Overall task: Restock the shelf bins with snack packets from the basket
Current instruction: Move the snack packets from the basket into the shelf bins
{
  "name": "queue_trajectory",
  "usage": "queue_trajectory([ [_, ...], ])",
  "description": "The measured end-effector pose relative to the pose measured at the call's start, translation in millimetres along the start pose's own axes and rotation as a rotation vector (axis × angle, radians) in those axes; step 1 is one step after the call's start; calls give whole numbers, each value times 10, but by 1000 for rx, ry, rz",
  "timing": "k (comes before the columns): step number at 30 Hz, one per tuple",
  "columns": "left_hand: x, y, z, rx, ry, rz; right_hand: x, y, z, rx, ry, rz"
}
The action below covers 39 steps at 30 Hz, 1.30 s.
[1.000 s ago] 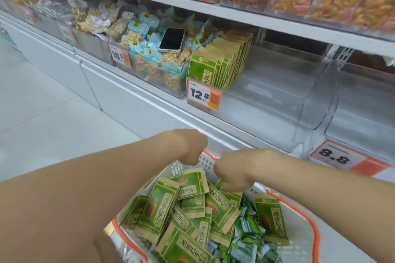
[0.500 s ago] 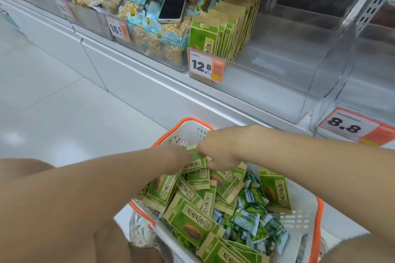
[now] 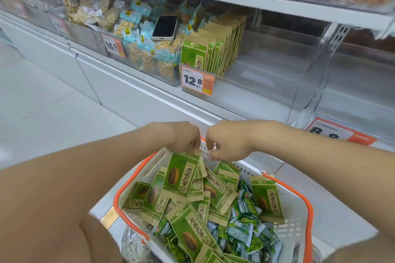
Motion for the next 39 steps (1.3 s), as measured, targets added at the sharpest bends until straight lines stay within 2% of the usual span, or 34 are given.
queue_trajectory([
  [4,-47,130,-308,167,274,112,275,189,-81,67,-197,131],
  [7,4,263,-499,196,631,173,400,320,-93,141,-736,163],
  [9,57,321,-607,286,786,191,440,418,-133,252,-996,175],
  [11,111,360,-702,388,916,185,470,509,-189,407,-1126,211],
  [13,146,379,-761,390,1021,193,495,579,-246,587,-1232,249],
  [16,221,371,-759,301,1053,229,562,612,-277,796,-1322,313],
  [19,301,305,-780,334,1069,224,619,617,-267,936,-1313,339],
  [22,339,256,-874,390,1136,250,655,592,-277,979,-1283,315],
  [24,370,266,-967,431,1158,266,731,529,-284,980,-1258,364],
  [27,390,266,-1122,598,1069,183,914,428,-344,1098,-1199,491],
  [30,299,160,-1267,1068,575,-6,1104,324,-448,1180,-1154,651],
  [32,261,98,-1343,1243,329,-71,1234,231,-550,1214,-1146,755],
  [36,235,-62,-1388,1325,-66,-102,1435,-13,-755,1228,-1107,836],
  [39,174,-213,-1353,1268,-181,-211,1560,-207,-883,1186,-1054,862],
])
Point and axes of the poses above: each hand's wrist, its own y-axis away from the middle knuckle, its own z-axis out of the palm, x = y × z, the point moved 1 cm from there along -y, towards the middle knuckle
